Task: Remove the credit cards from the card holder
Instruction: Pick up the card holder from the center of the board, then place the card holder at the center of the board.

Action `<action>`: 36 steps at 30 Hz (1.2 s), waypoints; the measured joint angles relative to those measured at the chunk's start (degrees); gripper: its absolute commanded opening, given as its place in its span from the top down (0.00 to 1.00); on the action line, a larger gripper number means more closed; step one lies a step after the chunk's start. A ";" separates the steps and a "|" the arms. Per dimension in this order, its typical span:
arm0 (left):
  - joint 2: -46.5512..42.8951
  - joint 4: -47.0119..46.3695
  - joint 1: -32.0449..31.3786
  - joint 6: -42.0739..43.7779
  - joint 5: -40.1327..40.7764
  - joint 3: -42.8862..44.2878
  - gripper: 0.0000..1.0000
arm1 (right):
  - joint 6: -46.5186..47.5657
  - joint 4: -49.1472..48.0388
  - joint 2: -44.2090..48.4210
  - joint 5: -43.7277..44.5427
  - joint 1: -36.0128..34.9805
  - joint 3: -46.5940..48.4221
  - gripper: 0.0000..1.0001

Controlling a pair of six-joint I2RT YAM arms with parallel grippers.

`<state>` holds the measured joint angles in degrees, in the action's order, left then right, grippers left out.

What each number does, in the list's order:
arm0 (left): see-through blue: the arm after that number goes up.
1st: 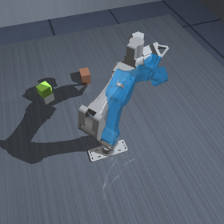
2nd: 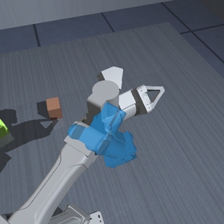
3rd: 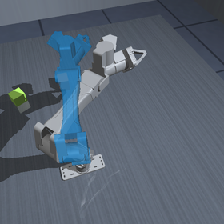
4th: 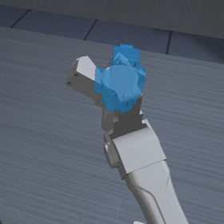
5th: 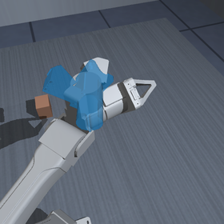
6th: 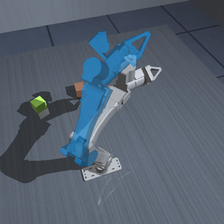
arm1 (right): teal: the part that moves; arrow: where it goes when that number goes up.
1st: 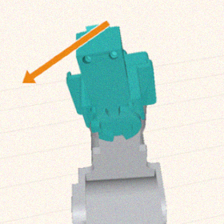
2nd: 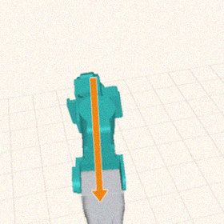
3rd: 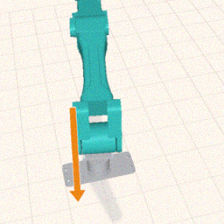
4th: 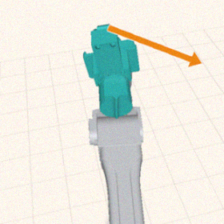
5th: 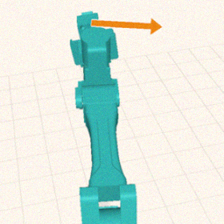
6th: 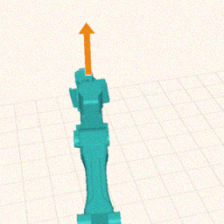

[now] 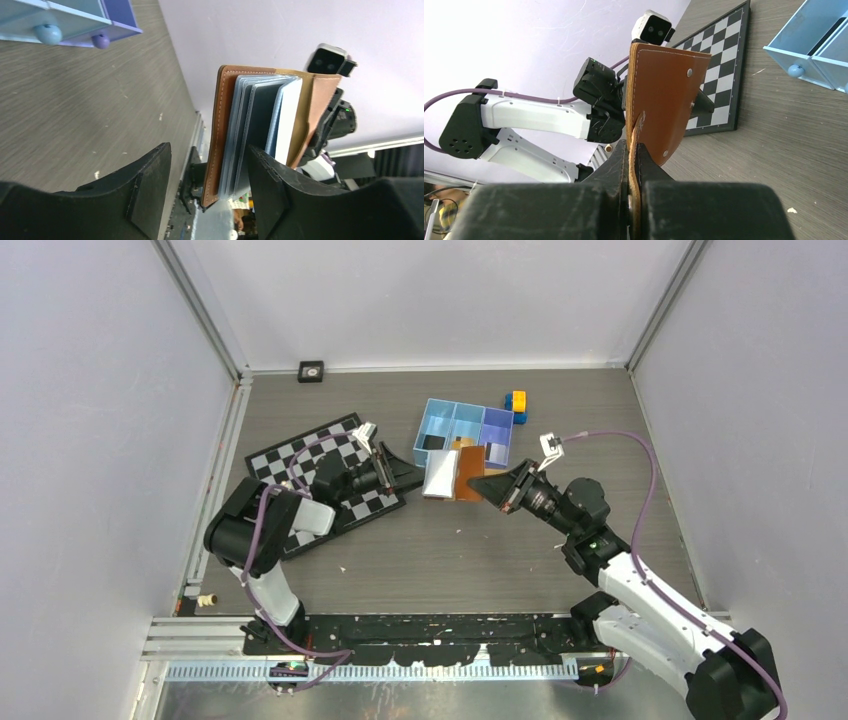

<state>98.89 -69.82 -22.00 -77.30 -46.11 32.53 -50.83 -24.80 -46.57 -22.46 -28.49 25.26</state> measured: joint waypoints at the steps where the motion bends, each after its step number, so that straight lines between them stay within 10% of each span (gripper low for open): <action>1: 0.63 -1.88 0.00 -1.14 -0.42 0.00 0.41 | -0.20 -0.55 -0.39 -0.22 0.00 0.00 1.00; 7: 1.86 -6.73 -0.22 -4.79 -1.53 0.00 0.46 | -0.55 -1.20 -1.46 -0.59 0.00 0.00 1.00; 24: 1.57 -7.89 -0.13 -5.11 -1.90 0.00 0.99 | 0.11 2.67 -9.44 4.50 0.48 0.02 0.98; 36: -1.73 9.03 -3.08 6.91 1.42 0.02 1.00 | 2.49 1.66 -24.68 4.00 0.59 3.48 0.25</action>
<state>97.17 -60.80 -25.08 -70.39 -44.69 32.56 -48.34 -23.14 -71.24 -18.46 -27.90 28.73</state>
